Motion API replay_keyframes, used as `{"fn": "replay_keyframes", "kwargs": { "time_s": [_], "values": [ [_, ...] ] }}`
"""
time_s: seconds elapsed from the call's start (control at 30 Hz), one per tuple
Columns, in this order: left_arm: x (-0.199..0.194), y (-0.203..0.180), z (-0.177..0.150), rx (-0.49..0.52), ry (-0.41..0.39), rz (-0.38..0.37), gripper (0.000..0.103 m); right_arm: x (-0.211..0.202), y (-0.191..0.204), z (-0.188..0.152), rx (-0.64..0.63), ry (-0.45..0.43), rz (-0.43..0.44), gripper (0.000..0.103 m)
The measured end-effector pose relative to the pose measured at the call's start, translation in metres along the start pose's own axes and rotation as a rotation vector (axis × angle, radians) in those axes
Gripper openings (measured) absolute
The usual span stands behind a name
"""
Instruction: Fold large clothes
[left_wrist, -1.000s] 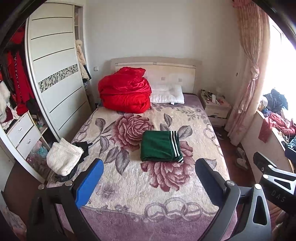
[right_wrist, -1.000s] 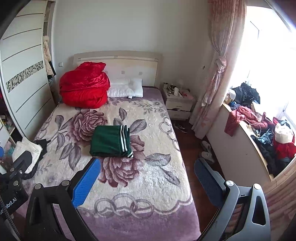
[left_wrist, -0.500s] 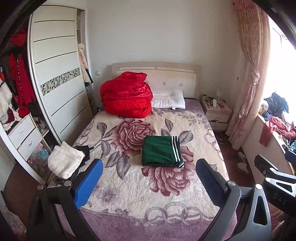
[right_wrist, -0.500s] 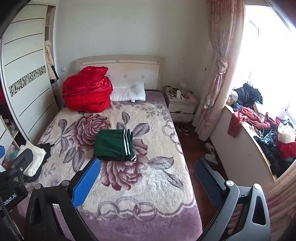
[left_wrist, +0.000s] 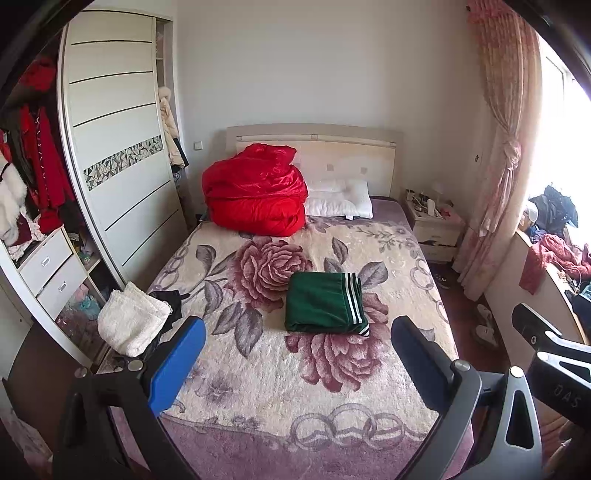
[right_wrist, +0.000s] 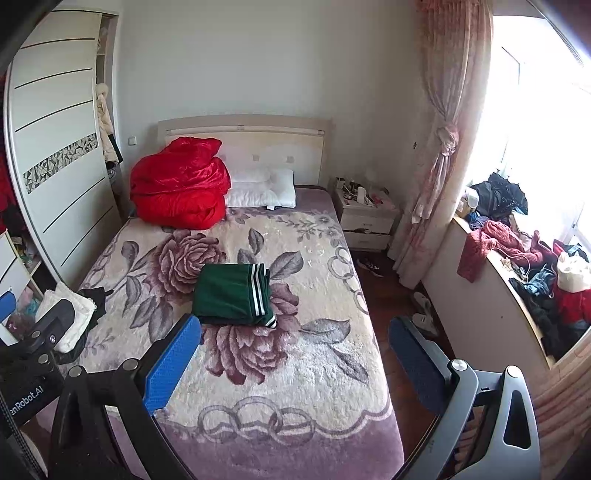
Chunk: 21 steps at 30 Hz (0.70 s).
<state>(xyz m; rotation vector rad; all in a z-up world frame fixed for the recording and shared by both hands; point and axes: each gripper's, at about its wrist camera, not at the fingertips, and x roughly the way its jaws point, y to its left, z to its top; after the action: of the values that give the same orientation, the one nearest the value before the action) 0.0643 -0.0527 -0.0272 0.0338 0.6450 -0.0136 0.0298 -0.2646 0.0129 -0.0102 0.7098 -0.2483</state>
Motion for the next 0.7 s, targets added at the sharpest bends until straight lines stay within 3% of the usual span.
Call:
{"fn": "replay_keyframes", "kwargs": {
  "time_s": [0.7],
  "values": [
    [-0.0056, -0.0032, 0.0077, -0.002, -0.014, 0.007, 0.103, 0.0015, 0.008, 0.0016, -0.008, -0.009, 0.014, 0.103]
  ]
}}
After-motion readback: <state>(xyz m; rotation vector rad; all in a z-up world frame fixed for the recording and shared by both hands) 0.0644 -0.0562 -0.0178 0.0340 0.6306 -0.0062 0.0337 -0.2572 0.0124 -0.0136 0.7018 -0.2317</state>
